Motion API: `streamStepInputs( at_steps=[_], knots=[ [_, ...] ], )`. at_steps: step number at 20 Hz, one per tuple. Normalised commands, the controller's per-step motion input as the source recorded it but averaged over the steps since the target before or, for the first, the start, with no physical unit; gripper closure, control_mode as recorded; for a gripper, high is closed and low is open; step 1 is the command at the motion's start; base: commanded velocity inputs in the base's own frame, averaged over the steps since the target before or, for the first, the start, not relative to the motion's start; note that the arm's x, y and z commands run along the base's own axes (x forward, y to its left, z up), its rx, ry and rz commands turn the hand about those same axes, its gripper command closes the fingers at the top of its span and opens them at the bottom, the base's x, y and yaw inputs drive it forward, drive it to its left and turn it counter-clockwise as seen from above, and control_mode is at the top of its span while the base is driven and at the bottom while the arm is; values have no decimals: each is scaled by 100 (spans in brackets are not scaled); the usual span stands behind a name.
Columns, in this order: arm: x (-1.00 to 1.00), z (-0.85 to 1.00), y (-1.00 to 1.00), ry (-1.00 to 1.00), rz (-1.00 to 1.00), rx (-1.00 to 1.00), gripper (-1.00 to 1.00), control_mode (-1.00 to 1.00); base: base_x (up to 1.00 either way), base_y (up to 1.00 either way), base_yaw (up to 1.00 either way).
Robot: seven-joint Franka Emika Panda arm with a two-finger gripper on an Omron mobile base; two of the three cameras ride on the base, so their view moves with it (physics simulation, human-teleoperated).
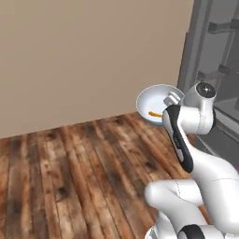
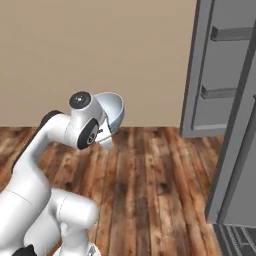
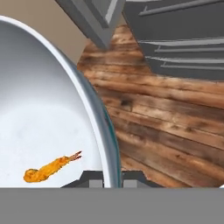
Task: Move the cup from next to the sink to the open cabinet. Then, move the bowl with the shrimp to the fridge to clear the area for faucet cleaning.
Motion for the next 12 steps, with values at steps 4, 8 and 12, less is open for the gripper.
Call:
streamStepInputs(
  at_steps=[4,8,12],
  knots=[
    [0,0,0,0,0,0,100,100,100,29,-37],
    [0,0,0,0,0,0,100,100,100,27,-40],
    [0,0,0,0,0,0,100,100,58,5,-75]
  ],
)
